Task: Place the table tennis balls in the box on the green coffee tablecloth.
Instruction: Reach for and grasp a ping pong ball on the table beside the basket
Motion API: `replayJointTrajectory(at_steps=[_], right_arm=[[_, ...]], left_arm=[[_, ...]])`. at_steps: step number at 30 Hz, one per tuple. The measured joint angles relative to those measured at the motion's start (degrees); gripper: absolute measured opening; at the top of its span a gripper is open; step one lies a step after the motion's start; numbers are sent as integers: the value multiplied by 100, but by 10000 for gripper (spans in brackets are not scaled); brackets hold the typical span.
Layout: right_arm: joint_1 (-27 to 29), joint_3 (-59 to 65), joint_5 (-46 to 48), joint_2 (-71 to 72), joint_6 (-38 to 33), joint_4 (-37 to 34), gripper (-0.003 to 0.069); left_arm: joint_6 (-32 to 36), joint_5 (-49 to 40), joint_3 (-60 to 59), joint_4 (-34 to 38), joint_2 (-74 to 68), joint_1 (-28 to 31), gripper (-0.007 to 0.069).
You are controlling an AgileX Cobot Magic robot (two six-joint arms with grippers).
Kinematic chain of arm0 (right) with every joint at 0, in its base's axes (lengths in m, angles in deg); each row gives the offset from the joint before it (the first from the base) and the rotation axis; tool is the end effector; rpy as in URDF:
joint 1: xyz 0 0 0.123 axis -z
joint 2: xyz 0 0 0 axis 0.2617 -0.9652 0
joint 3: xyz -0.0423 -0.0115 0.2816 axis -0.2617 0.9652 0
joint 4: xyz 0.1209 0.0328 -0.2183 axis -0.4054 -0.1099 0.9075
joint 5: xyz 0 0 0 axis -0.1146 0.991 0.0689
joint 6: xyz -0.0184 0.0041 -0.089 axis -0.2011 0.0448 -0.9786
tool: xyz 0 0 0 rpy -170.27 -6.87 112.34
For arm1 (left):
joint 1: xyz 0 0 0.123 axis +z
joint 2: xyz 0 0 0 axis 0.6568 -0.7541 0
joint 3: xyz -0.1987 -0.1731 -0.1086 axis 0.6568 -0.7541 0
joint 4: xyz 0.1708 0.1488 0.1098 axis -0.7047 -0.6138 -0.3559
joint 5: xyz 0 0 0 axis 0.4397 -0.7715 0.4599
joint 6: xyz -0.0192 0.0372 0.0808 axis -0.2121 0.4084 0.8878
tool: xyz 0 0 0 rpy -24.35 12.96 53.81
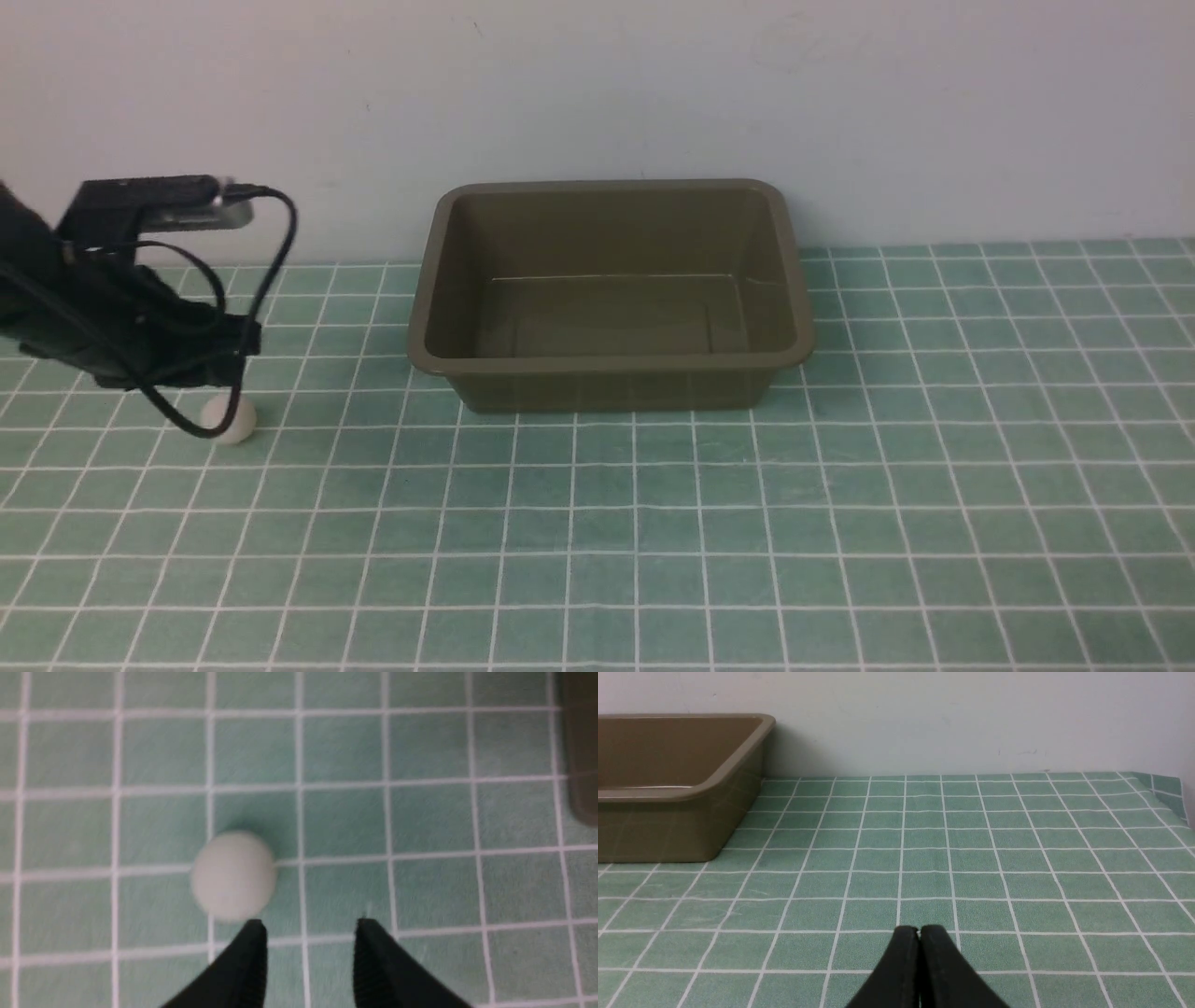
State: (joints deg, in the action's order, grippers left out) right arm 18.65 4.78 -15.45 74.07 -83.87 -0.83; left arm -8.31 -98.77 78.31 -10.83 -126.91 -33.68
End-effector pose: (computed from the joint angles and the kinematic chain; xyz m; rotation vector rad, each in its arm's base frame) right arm 0.0532 0.0025 0.1732 0.0101 1.8475 0.0127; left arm 0.3478 0.0288 0.2242 -0.0336 2.5967 -0.1652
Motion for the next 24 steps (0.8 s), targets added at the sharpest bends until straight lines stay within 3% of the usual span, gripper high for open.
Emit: replayJointTrajectory(at_steps=[2, 4, 10, 24], right_arm=[[0, 0, 0, 0, 0, 0, -16], [0, 0, 0, 0, 0, 0, -16], [0, 0, 0, 0, 0, 0, -16], [0, 0, 0, 0, 0, 0, -16]], left_arm=[[35, 74, 97, -94, -97, -110, 250], [-97, 130, 429, -416, -457, -290, 364], [-559, 31, 872, -893, -854, -291, 499], [-793, -50, 926, -1202, -1519, -291, 524]])
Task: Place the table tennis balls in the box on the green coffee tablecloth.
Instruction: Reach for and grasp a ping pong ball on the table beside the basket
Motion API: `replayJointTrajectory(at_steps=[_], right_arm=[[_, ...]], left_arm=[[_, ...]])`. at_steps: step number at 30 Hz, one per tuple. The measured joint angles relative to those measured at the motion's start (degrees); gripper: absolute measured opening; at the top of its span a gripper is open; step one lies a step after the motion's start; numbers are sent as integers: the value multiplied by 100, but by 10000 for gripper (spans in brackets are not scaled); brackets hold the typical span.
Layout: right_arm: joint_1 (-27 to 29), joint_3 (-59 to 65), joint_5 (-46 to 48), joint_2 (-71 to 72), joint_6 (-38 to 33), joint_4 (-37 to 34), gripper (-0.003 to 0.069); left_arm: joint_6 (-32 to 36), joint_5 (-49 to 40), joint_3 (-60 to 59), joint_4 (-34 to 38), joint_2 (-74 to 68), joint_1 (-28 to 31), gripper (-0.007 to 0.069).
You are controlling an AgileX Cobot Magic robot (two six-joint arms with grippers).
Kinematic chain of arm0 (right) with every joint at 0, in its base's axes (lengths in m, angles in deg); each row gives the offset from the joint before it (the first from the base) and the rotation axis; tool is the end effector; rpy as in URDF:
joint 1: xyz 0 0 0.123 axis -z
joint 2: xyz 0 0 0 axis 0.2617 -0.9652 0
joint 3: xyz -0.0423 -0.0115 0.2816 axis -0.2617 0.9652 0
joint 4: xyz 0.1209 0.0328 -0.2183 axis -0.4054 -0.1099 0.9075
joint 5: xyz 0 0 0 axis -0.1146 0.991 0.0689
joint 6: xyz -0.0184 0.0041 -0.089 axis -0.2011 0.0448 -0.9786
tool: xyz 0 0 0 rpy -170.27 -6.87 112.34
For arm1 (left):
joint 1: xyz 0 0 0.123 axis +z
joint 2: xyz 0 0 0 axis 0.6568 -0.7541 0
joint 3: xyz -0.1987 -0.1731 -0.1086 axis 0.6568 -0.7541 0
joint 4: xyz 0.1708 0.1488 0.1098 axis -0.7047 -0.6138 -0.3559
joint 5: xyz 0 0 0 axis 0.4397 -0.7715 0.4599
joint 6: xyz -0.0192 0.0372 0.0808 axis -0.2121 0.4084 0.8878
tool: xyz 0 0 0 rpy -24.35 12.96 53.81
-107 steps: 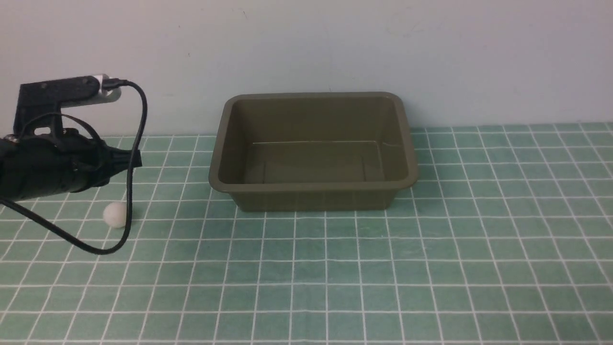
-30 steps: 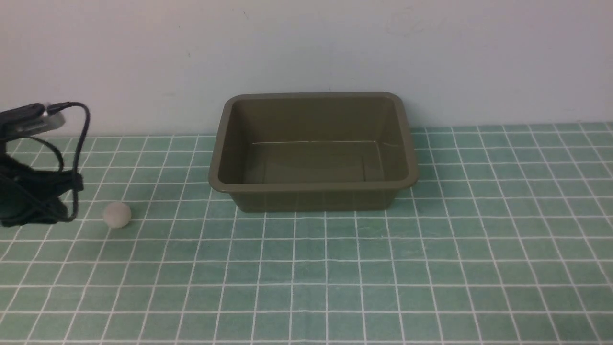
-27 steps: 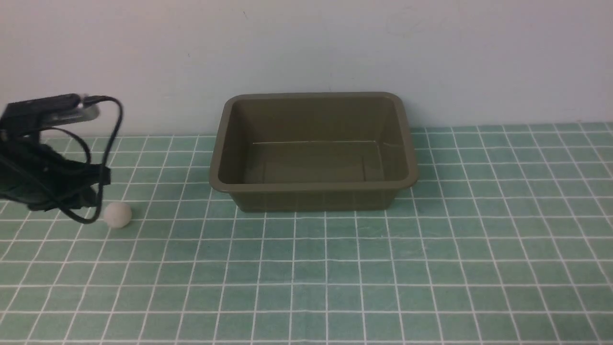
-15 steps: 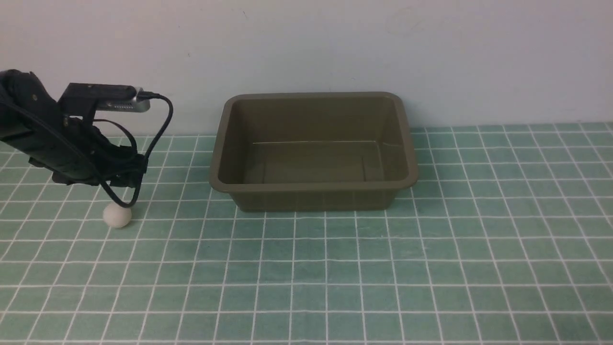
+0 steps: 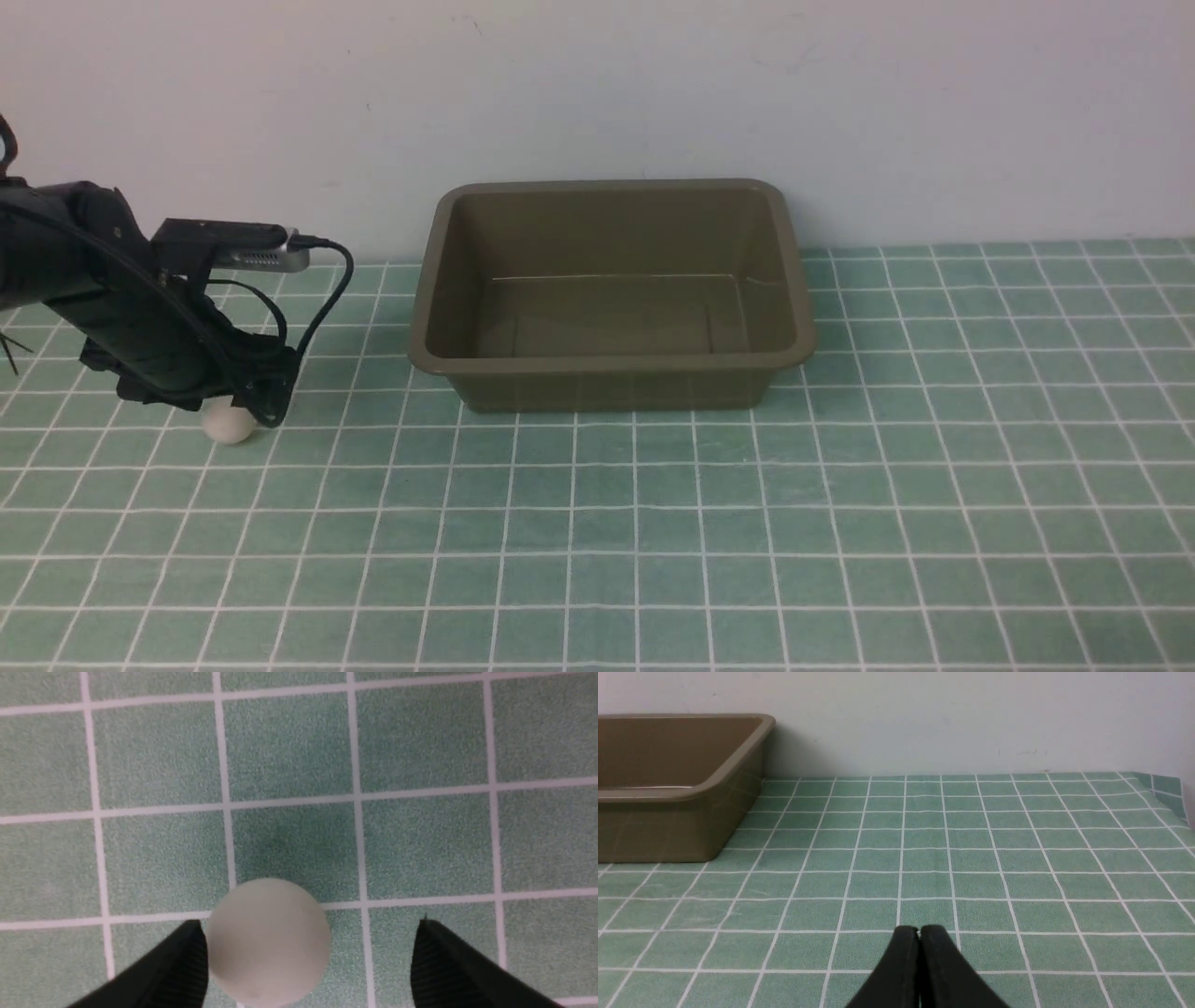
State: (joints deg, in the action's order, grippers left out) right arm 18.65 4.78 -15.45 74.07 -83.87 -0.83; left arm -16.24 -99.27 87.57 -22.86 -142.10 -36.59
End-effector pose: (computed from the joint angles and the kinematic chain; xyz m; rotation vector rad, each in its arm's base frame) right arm 0.0532 0.0025 0.1732 0.0101 1.8475 0.0127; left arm 0.3961 0.0250 0.1659 0.0411 2.7432 -0.0407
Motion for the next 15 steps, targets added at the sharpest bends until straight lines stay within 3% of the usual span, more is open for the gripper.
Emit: replayJointTrajectory(at_steps=[9, 15], right_arm=[[0, 0, 0, 0, 0, 0, -16], [0, 0, 0, 0, 0, 0, -16]], left_arm=[[-123, 34, 5, -224, -200, 0, 503], [-164, 101, 5, -400, -307, 0, 372]])
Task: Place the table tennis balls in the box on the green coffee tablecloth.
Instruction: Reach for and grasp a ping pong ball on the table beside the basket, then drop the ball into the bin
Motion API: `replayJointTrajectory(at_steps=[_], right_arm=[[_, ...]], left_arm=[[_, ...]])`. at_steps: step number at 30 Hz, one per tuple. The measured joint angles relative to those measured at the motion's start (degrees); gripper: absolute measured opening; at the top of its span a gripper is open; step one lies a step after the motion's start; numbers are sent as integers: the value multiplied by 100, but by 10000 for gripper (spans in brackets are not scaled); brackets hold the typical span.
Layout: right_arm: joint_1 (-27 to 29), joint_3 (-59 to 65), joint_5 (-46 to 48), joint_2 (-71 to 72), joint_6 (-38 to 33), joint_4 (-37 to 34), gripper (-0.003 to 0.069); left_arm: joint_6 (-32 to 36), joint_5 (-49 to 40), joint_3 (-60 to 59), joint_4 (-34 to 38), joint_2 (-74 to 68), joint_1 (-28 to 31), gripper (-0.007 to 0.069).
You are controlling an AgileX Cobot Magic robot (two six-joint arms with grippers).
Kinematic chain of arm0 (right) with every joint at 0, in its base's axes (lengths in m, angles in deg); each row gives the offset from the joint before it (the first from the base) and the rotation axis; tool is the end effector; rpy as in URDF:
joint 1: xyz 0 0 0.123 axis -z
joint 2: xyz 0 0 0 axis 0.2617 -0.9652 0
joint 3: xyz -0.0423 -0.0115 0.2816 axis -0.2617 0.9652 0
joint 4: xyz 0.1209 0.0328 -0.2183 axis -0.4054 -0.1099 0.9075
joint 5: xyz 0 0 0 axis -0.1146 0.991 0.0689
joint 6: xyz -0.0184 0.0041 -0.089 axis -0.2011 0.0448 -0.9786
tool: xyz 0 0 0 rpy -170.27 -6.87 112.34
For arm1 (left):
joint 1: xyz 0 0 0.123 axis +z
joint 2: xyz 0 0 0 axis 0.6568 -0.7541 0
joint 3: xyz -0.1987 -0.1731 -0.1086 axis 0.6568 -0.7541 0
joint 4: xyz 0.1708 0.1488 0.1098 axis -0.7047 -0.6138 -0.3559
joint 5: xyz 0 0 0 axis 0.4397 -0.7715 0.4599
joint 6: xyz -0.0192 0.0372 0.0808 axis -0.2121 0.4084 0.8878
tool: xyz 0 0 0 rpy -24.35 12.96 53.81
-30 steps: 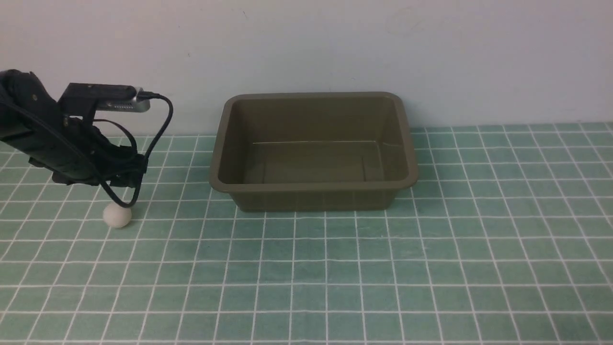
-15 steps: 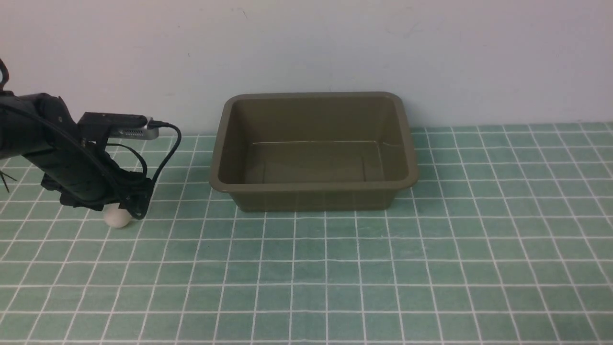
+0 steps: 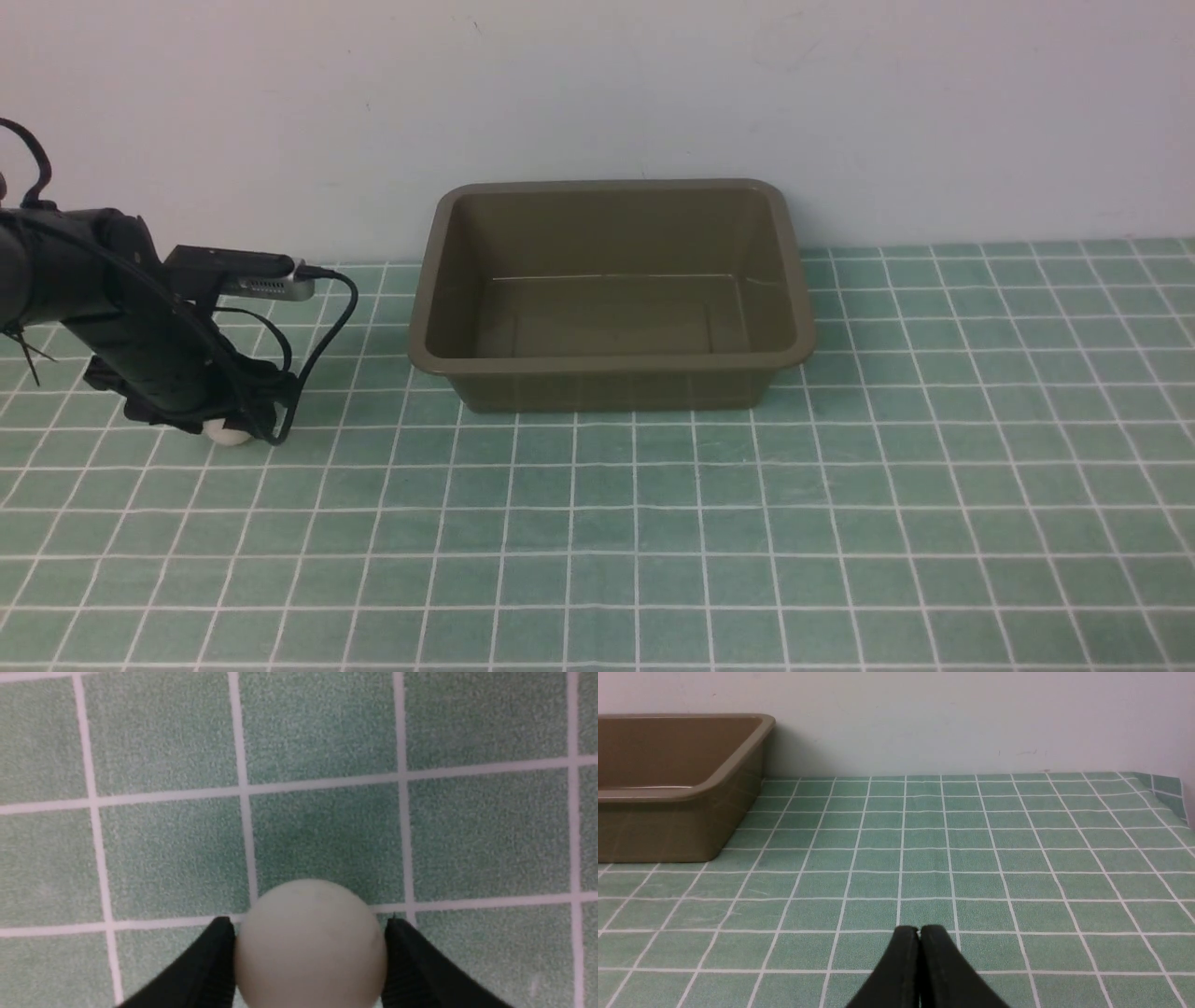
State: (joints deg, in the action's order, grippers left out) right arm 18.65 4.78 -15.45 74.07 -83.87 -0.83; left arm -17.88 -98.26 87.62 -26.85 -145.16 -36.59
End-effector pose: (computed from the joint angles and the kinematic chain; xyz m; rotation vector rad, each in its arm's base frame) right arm 0.0532 0.0025 0.1732 0.0101 1.8475 0.0127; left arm 0.3991 0.0289 0.1452 0.0703 2.7836 0.0160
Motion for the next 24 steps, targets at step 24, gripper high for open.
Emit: replayJointTrajectory(at_steps=[24], right_arm=[[0, 0, 0, 0, 0, 0, -16]], left_arm=[[365, -3633, 3153, 1750, 200, -292, 355]])
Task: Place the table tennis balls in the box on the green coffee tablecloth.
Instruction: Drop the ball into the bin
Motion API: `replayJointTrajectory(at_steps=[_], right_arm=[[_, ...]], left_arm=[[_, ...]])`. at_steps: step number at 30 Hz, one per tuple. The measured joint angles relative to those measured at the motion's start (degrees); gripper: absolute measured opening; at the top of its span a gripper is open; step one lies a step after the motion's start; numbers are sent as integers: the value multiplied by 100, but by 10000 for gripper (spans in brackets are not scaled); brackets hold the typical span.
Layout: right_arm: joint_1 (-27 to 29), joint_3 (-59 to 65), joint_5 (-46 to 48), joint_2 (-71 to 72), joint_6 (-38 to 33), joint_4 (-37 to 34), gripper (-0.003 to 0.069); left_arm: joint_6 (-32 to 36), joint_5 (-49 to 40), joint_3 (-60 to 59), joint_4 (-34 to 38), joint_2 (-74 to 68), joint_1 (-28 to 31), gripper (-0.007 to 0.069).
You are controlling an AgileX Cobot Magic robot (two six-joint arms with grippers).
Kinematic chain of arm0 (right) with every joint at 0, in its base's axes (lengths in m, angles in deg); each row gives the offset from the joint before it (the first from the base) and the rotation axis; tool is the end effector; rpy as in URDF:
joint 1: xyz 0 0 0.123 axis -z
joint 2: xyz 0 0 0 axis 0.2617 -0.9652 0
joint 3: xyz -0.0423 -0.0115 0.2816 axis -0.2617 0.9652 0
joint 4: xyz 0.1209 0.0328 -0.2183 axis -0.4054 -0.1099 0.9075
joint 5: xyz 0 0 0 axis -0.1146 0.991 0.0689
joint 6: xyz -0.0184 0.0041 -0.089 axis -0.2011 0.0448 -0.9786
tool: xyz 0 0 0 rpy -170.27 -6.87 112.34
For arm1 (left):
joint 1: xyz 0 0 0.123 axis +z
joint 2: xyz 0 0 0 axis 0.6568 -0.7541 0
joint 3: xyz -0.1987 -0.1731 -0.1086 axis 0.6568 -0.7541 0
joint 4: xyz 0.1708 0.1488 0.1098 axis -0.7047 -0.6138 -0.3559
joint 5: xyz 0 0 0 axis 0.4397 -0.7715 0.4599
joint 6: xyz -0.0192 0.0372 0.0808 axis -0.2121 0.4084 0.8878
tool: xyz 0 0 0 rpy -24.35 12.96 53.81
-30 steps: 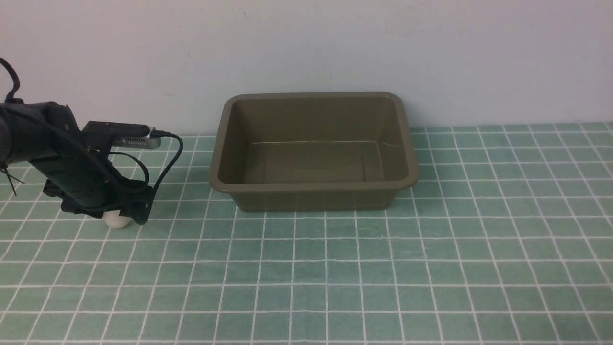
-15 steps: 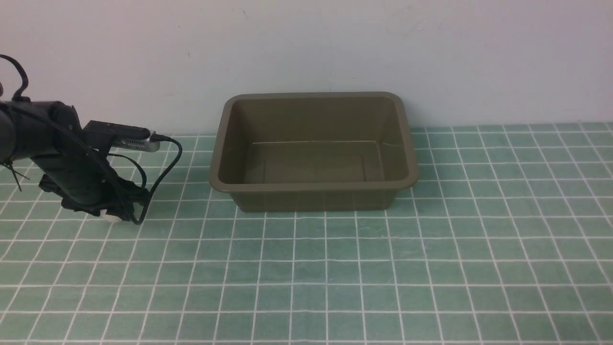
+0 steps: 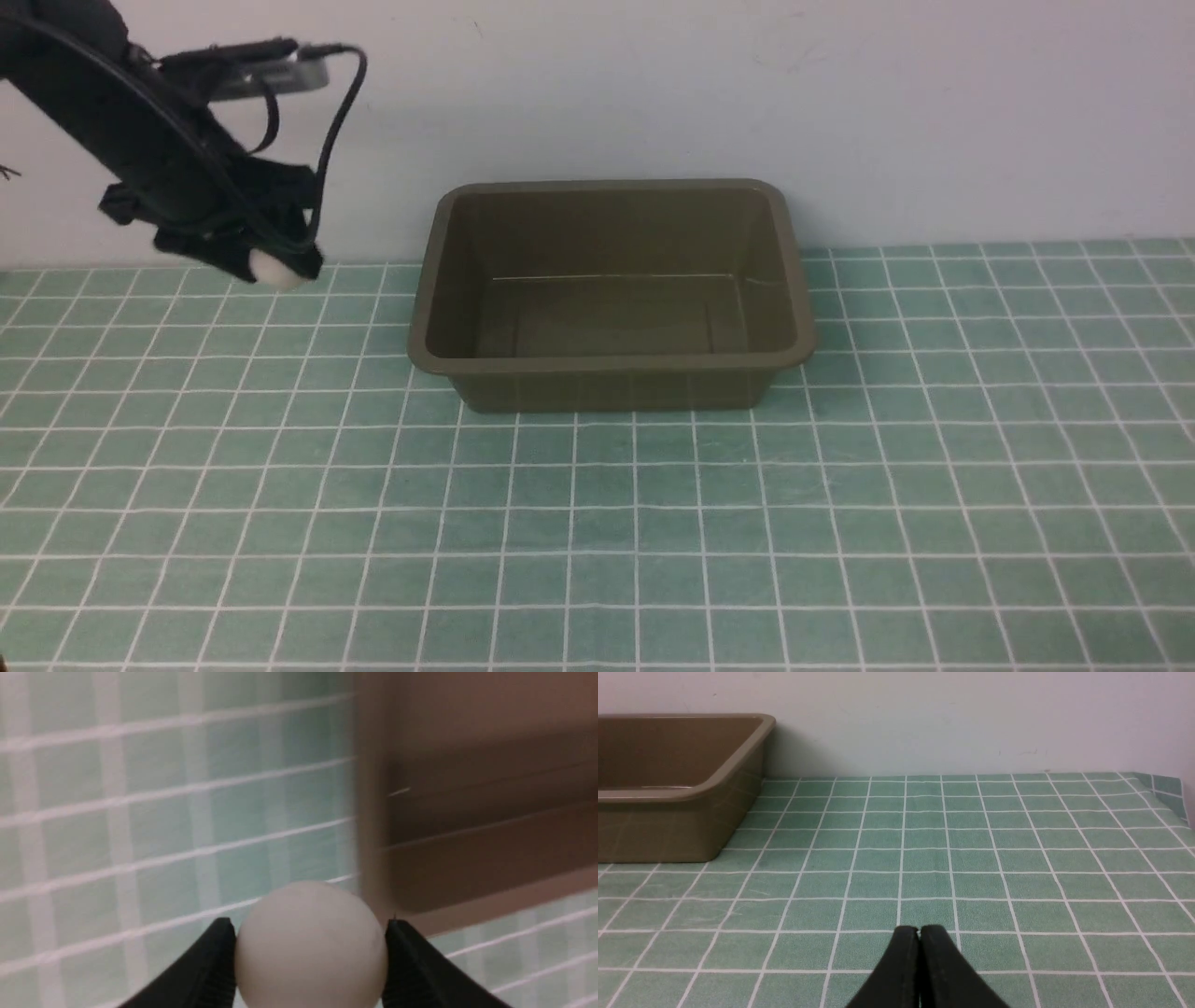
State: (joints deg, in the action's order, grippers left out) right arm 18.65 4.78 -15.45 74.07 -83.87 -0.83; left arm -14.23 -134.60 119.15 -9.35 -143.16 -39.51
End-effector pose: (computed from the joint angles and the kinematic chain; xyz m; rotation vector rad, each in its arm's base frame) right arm 0.0532 0.0025 0.1732 0.0101 1.8475 0.0127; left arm 0.4257 -0.0178 0.2945 0.1725 2.7599 -0.4277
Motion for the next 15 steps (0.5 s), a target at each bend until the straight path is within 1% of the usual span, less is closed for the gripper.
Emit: replayJointTrajectory(at_steps=[4, 6, 7, 8, 9, 11, 13, 15], right_arm=[[0, 0, 0, 0, 0, 0, -16], [0, 0, 0, 0, 0, 0, -16], [0, 0, 0, 0, 0, 0, -16], [0, 0, 0, 0, 0, 0, -16], [0, 0, 0, 0, 0, 0, -16], [0, 0, 0, 0, 0, 0, -16], [0, 0, 0, 0, 0, 0, -16], [0, 0, 0, 0, 0, 0, -16]], left_arm=[[458, 173, 115, 750, 0, -248, 355], [607, 273, 128, 965, -11, -341, 355], [892, 533, 134, 1187, -58, -573, 355], [924, 561, 134, 1210, -67, -600, 355], [1170, 779, 147, 1293, -141, -821, 355], [1416, 1077, 147, 1346, -280, -1039, 355], [1708, 1580, 147, 1358, -575, -1365, 355], [1854, 1915, 147, 1358, -781, -1526, 355]])
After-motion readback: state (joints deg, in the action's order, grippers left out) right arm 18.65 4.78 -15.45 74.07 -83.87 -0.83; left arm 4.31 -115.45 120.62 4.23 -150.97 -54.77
